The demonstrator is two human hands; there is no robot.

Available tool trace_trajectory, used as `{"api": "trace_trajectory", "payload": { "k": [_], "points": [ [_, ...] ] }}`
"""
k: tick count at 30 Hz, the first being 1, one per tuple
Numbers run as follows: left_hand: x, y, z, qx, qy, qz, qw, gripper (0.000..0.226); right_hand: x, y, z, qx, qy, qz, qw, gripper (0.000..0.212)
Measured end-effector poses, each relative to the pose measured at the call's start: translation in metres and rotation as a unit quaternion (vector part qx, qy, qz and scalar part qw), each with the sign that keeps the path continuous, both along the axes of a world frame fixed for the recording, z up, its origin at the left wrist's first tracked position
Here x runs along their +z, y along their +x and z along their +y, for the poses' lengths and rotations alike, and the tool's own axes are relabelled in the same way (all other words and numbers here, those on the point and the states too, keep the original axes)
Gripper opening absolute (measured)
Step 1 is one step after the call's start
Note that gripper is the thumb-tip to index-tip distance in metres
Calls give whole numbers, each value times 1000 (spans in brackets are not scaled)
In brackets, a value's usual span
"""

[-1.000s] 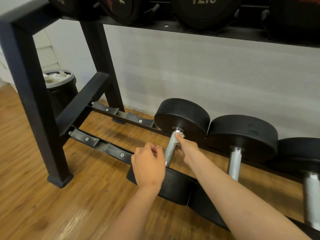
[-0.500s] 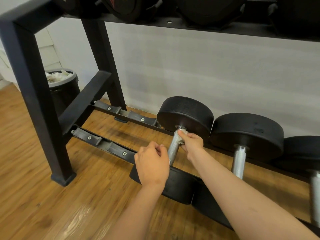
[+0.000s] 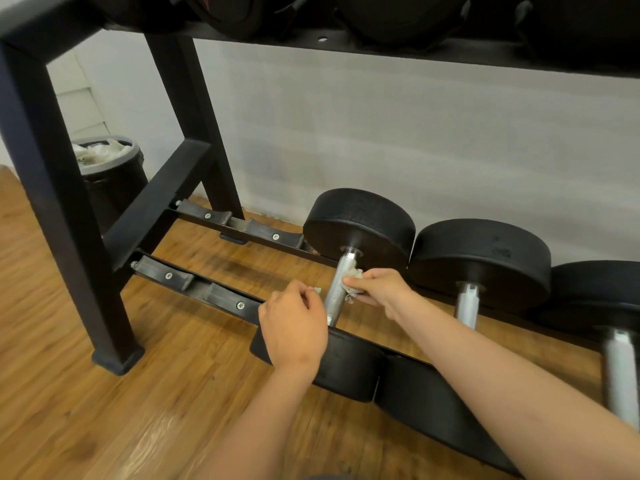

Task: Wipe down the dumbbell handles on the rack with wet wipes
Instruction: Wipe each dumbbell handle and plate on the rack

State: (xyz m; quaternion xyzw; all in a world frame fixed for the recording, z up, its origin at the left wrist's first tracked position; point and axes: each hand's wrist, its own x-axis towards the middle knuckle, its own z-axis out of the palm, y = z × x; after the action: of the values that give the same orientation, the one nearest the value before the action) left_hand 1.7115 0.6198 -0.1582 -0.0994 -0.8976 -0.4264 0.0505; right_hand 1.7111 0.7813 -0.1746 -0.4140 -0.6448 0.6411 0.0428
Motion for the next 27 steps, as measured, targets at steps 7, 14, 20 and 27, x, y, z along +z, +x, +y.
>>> {"api": "trace_trajectory", "payload": {
  "k": [7,14,20,27],
  "points": [
    [1,-1,1,13,-20,15,1000,8,5,1,-3,39,-23,-23,999,41],
    [-1,-1,-1,-4,17,29,999,8,4,-2,-5,77,-1,-54,996,45],
    [-1,-10,-17,-39,95,-68,992,7,-2,12,-18,165,27,-151,974,30],
    [-22,-11,-31,33,119,-118,985,10,-8,5,-26,172,66,-144,972,68]
  ]
}}
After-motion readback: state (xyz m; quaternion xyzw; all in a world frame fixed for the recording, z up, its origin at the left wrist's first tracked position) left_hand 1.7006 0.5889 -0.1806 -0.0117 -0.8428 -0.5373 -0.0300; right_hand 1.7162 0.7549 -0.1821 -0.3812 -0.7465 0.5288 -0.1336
